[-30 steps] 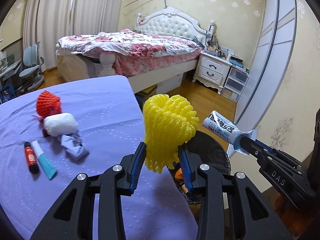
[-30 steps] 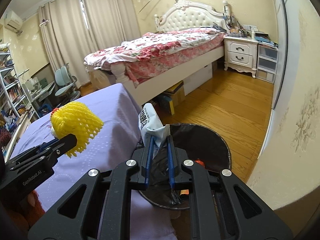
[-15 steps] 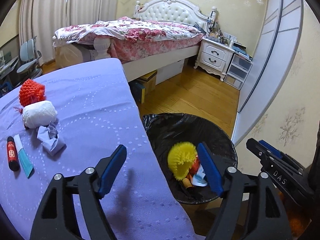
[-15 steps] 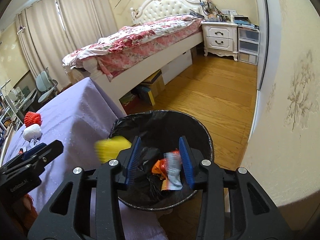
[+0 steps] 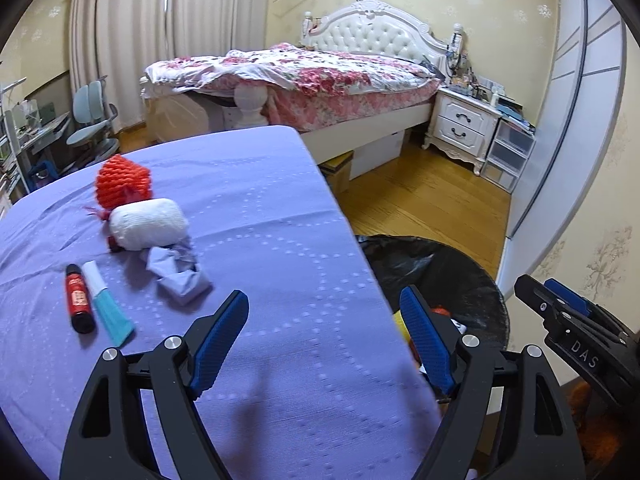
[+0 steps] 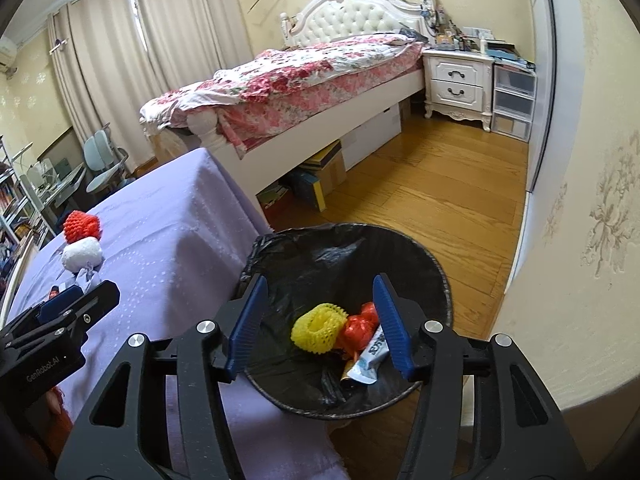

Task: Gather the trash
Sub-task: 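Grasp the red bottle with the left gripper while the right grasps the blue cloth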

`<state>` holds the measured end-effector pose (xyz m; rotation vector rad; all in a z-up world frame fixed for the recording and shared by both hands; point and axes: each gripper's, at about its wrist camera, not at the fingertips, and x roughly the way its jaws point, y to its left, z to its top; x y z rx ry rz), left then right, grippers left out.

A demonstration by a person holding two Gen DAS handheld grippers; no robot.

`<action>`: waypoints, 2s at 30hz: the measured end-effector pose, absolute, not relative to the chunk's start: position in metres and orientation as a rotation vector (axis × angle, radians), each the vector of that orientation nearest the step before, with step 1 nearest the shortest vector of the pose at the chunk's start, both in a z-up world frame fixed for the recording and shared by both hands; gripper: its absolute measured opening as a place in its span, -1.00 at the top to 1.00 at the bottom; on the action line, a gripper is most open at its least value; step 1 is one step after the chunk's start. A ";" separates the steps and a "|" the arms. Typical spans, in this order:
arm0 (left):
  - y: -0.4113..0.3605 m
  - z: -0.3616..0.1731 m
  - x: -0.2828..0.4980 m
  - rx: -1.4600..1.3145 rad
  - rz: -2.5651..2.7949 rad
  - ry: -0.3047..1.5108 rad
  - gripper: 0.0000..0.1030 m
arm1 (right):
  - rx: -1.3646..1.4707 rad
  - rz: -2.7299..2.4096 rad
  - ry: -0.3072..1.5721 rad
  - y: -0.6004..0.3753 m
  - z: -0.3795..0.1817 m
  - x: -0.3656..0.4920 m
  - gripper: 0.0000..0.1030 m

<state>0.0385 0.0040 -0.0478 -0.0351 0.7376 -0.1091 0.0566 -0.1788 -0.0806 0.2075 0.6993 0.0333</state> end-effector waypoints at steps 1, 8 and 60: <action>0.010 -0.047 0.037 -0.039 -0.097 0.736 -0.52 | 0.204 0.041 0.702 -0.175 -0.080 0.057 -0.08; 0.052 -0.046 0.026 -0.066 0.003 0.734 -0.52 | 0.159 0.130 0.719 -0.135 -0.075 0.059 -0.13; 0.212 -0.069 0.017 -0.268 0.165 0.864 0.44 | -0.107 0.447 0.864 0.055 -0.083 0.100 -0.25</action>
